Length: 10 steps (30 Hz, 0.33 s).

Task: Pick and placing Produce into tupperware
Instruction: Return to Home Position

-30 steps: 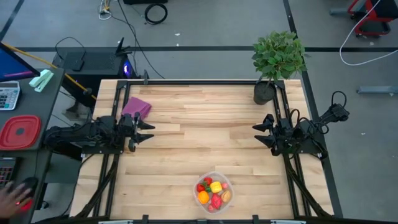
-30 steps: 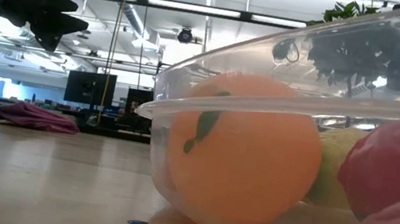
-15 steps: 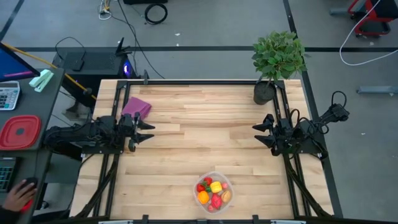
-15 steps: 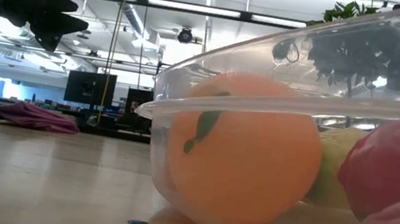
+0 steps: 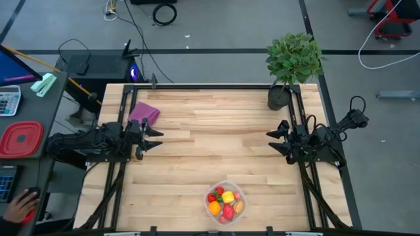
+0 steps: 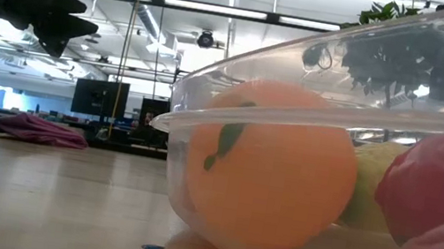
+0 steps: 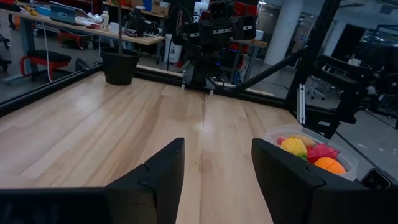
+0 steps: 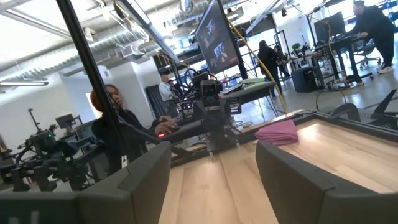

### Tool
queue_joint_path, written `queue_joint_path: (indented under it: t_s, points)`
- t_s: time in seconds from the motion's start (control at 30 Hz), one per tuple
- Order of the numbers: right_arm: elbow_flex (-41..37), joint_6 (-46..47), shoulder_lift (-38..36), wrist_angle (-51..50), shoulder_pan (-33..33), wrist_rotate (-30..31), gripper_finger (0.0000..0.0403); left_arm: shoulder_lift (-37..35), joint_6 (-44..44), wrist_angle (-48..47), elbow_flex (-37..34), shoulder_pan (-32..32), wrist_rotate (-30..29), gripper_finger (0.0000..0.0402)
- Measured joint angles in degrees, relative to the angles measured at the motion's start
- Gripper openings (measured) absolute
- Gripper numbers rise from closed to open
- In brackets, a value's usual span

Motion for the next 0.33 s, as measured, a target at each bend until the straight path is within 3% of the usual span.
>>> queue_joint_path:
  t_s: [0.33]
  points:
    - [0.0, 0.0, 0.0, 0.0, 0.0, 0.0, 0.0246, 0.0, 0.05, 0.0, 0.01, 0.01, -0.01, 0.0198]
